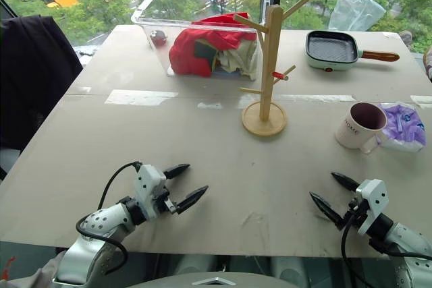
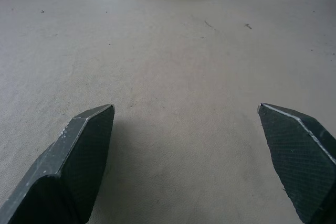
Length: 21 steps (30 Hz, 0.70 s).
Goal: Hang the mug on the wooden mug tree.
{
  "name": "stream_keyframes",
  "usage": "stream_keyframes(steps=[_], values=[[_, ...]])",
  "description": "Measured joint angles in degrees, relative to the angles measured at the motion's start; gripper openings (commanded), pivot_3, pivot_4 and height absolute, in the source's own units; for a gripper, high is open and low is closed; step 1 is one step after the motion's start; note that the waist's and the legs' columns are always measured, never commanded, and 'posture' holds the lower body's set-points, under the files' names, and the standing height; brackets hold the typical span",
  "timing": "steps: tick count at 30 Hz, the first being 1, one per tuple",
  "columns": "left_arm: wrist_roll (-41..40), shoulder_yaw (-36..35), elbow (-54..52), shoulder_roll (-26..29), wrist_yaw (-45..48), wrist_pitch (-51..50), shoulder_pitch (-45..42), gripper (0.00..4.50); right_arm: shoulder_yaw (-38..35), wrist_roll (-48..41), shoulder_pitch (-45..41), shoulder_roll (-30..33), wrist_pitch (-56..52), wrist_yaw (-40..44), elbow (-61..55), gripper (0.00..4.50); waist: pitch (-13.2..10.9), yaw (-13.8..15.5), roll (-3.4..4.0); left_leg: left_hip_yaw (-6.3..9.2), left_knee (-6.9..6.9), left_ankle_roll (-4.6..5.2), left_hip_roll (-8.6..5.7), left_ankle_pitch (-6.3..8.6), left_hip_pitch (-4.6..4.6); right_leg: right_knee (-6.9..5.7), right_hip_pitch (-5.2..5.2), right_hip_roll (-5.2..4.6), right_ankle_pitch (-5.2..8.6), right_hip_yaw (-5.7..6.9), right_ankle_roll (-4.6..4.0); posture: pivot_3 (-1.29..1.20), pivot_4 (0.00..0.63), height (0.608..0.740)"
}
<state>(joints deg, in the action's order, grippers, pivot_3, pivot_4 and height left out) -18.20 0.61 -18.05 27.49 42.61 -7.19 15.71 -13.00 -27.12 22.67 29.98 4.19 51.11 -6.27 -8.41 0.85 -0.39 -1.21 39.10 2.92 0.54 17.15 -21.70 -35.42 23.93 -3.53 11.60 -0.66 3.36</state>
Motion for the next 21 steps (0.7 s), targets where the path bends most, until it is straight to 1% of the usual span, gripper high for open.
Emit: stream_keyframes(steps=[21], values=[[0.0,0.3,0.9,-0.1,0.7,0.1,-1.1,4.5,-0.4,0.4,-0.3,0.0,0.2,-0.3,0.1,4.39,0.0,0.0,0.01,0.0,0.01,0.0,0.0,0.0,-0.01,0.0,0.0,0.02,-0.01,0.0,-0.01,0.0,0.15,0.74]])
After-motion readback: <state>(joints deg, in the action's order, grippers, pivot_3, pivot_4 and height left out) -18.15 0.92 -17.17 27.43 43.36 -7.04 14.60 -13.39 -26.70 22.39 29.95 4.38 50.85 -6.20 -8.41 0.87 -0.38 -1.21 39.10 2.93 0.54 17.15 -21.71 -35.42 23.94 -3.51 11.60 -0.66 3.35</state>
